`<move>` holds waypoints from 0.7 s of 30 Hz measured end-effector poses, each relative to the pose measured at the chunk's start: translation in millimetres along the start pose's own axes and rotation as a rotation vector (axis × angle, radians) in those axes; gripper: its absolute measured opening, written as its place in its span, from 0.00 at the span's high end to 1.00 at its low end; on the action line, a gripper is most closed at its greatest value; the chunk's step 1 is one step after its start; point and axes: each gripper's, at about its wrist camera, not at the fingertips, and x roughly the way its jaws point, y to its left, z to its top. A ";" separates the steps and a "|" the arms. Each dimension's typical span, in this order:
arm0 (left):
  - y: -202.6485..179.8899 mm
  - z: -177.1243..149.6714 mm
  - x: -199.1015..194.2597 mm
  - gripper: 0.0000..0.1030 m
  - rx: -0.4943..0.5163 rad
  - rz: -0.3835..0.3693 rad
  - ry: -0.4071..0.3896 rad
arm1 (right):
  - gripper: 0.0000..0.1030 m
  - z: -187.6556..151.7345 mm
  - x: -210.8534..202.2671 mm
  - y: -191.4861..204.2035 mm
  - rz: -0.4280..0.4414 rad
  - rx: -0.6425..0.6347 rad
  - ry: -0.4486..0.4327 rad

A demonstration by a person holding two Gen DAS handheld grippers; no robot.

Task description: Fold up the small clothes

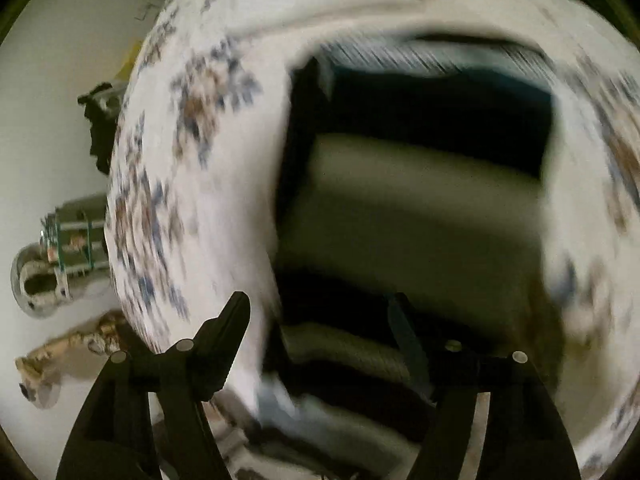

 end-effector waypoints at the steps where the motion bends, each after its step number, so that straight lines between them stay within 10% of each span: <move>1: -4.1 -0.1 0.0 0.41 0.018 0.012 0.001 | 0.29 -23.3 3.2 -12.7 -0.003 0.021 0.015; 9: -34.4 -9.2 42.8 0.45 0.199 0.151 0.058 | 0.29 -216.0 105.0 -105.9 0.149 0.310 0.218; 11: -34.4 -13.3 52.9 0.88 0.225 0.167 0.083 | 0.29 -249.3 124.8 -111.8 0.198 0.358 0.232; 14: -38.9 -19.8 51.0 0.91 0.273 0.180 0.071 | 0.29 -286.7 151.2 -112.7 0.304 0.428 0.227; 15: -40.1 -21.8 47.5 0.91 0.282 0.181 0.060 | 0.33 -294.9 158.5 -110.4 0.327 0.438 0.220; 17: -39.7 -24.6 41.2 0.93 0.280 0.164 0.046 | 0.88 -303.2 163.2 -105.3 0.308 0.427 0.197; 21: -38.3 -34.9 31.3 0.93 0.251 0.090 0.062 | 0.92 -326.5 140.7 -99.4 0.205 0.414 0.111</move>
